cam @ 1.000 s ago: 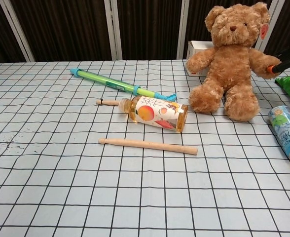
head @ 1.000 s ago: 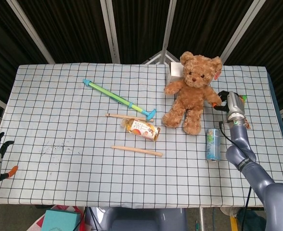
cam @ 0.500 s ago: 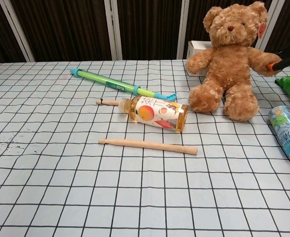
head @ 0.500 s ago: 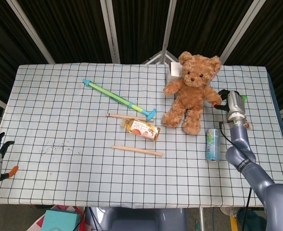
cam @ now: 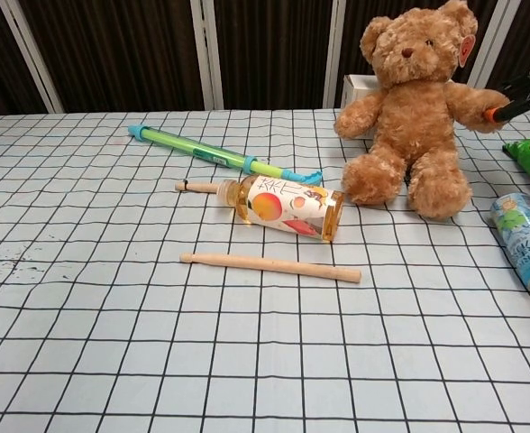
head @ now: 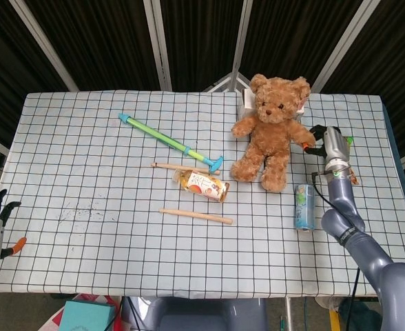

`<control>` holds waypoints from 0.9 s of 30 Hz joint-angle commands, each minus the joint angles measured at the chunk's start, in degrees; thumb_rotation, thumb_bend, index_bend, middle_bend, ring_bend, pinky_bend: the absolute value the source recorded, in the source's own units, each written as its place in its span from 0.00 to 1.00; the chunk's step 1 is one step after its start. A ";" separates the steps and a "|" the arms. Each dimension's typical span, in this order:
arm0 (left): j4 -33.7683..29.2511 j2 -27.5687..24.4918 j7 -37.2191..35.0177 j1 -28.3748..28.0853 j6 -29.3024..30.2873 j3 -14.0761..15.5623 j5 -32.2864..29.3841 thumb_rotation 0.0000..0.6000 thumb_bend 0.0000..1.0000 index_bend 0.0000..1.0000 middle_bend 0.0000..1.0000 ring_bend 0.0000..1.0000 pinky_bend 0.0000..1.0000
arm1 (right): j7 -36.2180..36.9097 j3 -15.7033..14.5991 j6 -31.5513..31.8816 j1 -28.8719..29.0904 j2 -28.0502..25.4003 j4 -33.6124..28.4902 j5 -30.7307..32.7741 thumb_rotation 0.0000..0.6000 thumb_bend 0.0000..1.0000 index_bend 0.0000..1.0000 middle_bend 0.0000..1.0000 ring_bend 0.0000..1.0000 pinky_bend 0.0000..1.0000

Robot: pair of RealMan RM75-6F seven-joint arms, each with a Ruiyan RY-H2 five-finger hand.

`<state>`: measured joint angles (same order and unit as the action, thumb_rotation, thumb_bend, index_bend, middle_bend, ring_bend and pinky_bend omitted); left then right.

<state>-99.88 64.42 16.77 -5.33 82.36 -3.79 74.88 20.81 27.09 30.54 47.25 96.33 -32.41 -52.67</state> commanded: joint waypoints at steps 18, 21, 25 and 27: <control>-0.08 0.02 -0.02 0.05 0.22 0.15 0.18 1.00 0.31 0.21 0.00 0.00 0.12 | -2.36 -0.22 0.26 -1.61 -1.03 -2.02 1.08 1.00 0.47 0.68 0.59 0.40 0.00; -0.05 -0.01 -0.10 0.07 0.24 0.13 0.13 1.00 0.31 0.21 0.00 0.00 0.12 | -2.41 0.16 0.93 -1.41 -1.53 -2.45 0.95 1.00 0.47 0.68 0.59 0.40 0.00; -0.01 0.06 0.05 -0.06 0.05 0.10 -0.02 1.00 0.31 0.21 0.00 0.00 0.12 | -2.85 0.43 1.80 -1.40 -2.39 -3.87 0.88 1.00 0.47 0.68 0.59 0.40 0.00; -0.02 0.04 0.02 -0.07 0.01 0.11 -0.01 1.00 0.31 0.21 0.00 0.00 0.12 | -3.12 0.44 1.97 -1.52 -2.57 -4.35 1.04 1.00 0.47 0.68 0.59 0.40 0.00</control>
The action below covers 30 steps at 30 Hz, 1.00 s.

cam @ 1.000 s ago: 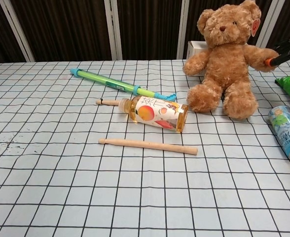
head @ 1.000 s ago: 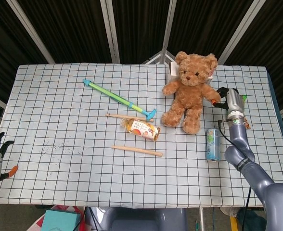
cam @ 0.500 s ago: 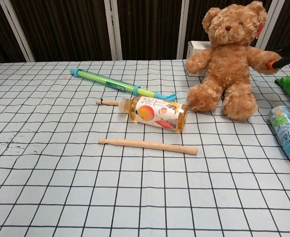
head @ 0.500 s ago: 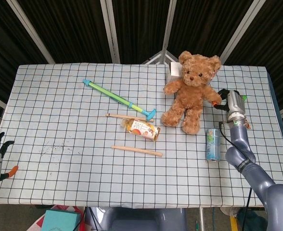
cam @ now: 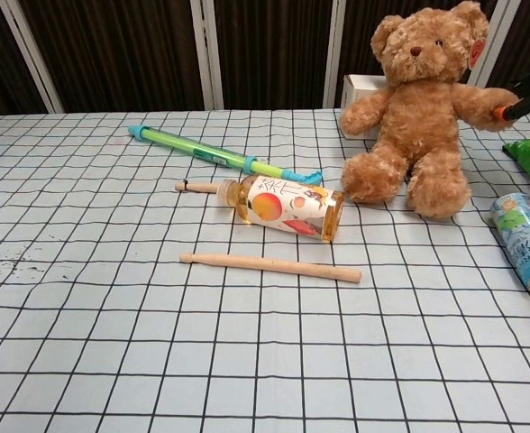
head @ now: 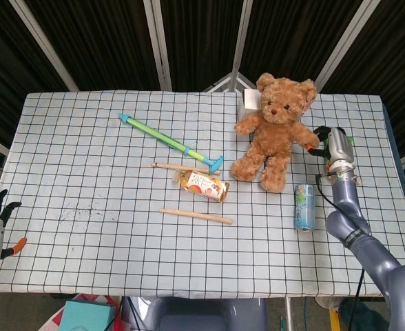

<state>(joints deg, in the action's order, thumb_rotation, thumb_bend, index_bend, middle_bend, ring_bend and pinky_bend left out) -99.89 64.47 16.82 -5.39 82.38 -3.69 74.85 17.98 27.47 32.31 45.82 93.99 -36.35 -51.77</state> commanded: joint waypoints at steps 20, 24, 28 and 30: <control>-0.03 -0.40 -0.81 0.12 0.10 0.06 0.21 1.00 0.31 0.21 0.00 0.00 0.12 | -2.80 -0.76 -1.70 -0.53 -0.82 -1.96 1.88 1.00 0.47 0.61 0.59 0.40 0.00; -0.04 -0.43 -0.91 0.18 0.26 0.01 0.19 1.00 0.31 0.21 0.00 0.00 0.12 | -3.05 -1.17 -2.36 -0.65 -1.10 -1.88 1.78 1.00 0.40 0.53 0.52 0.37 0.00; -0.02 -0.43 -0.94 0.17 0.23 0.02 0.16 1.00 0.31 0.21 0.00 0.00 0.12 | -2.81 -1.47 -3.55 -0.78 -2.03 -2.51 1.43 1.00 0.31 0.40 0.39 0.30 0.00; -0.02 -0.43 -0.93 0.16 0.21 0.04 0.20 1.00 0.31 0.21 0.00 0.00 0.12 | -2.74 -1.77 -4.62 -0.95 -2.88 -3.31 1.24 1.00 0.27 0.30 0.33 0.26 0.00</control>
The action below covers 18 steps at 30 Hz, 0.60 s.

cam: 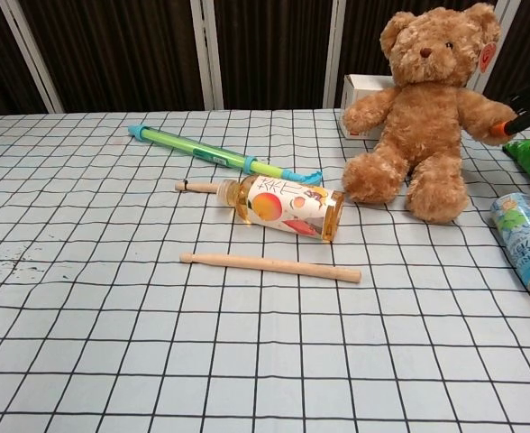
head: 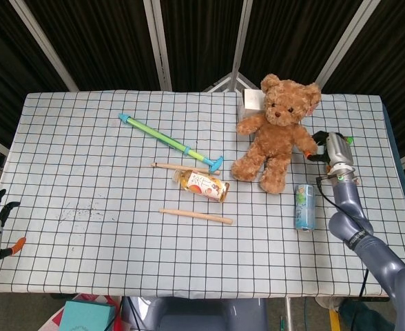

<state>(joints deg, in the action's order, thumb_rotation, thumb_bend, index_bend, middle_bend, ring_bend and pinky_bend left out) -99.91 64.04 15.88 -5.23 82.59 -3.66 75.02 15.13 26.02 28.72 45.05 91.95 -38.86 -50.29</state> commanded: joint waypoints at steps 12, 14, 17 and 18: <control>0.00 -0.34 -0.74 -0.03 -0.12 0.06 0.37 1.00 0.31 0.21 0.00 0.00 0.12 | 0.28 -2.42 -0.21 -4.67 -10.07 -12.78 -3.21 1.00 0.24 0.18 0.25 0.18 0.00; -0.08 -0.46 -0.94 -0.07 -0.27 0.23 0.70 1.00 0.31 0.21 0.00 0.00 0.12 | 0.47 -2.68 2.14 -6.92 -12.90 -16.95 -3.75 1.00 0.24 0.18 0.25 0.18 0.00; -0.30 -0.77 -1.44 0.03 -0.38 0.67 1.43 1.00 0.31 0.21 0.00 0.00 0.12 | 1.35 -3.17 6.58 -11.43 -17.53 -24.17 -4.55 1.00 0.24 0.18 0.25 0.18 0.00; -0.52 -1.00 -1.75 0.12 -0.44 0.87 1.63 1.00 0.31 0.21 0.00 0.00 0.12 | 1.96 -3.75 8.83 -14.03 -19.91 -28.10 -5.41 1.00 0.24 0.18 0.25 0.18 0.00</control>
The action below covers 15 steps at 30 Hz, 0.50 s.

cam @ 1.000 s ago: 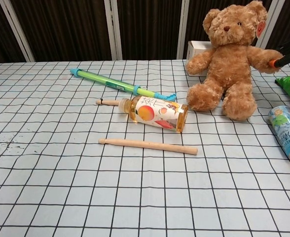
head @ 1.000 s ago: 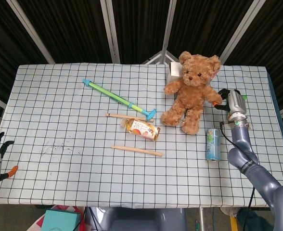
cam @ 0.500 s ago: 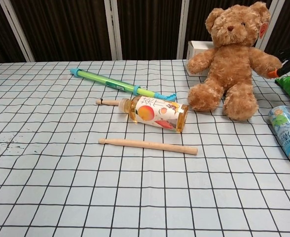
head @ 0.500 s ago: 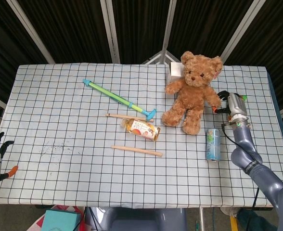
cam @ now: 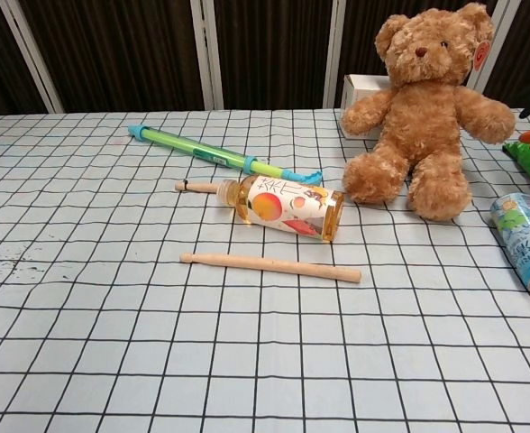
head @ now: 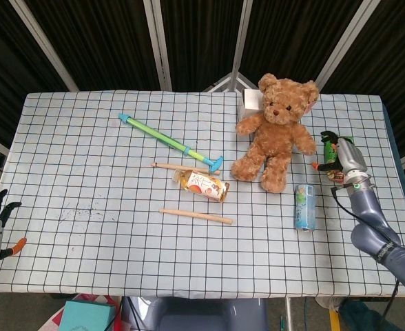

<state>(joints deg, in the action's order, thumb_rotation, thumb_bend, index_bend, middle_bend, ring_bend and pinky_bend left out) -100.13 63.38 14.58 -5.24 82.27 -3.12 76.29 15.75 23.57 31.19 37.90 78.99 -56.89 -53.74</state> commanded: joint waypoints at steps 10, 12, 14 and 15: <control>-0.86 -2.88 -5.91 1.22 0.73 1.49 3.39 1.00 0.31 0.21 0.00 0.00 0.12 | -2.83 -14.21 34.50 -28.62 -20.80 -37.92 -24.40 1.00 0.24 0.18 0.25 0.18 0.00; -0.77 -3.14 -6.61 1.38 0.96 1.66 3.95 1.00 0.31 0.21 0.00 0.00 0.12 | -7.45 -16.48 38.36 -30.88 -21.01 -39.53 -27.22 1.00 0.24 0.18 0.25 0.18 0.00; -0.72 -3.44 -7.50 1.60 1.24 1.91 4.65 1.00 0.31 0.21 0.00 0.00 0.12 | -11.57 -17.81 42.69 -33.06 -20.17 -40.56 -28.86 1.00 0.24 0.18 0.25 0.18 0.00; -0.65 -3.63 -8.04 1.71 1.39 2.04 5.06 1.00 0.31 0.21 0.00 0.00 0.12 | -13.71 -18.12 45.27 -34.14 -19.19 -40.87 -29.46 1.00 0.24 0.18 0.25 0.18 0.00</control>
<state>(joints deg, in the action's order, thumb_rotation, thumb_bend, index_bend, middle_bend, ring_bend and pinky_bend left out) -100.86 59.99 6.95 -3.70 83.45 -1.26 81.04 9.72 9.94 68.59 9.72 60.70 -93.61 -78.56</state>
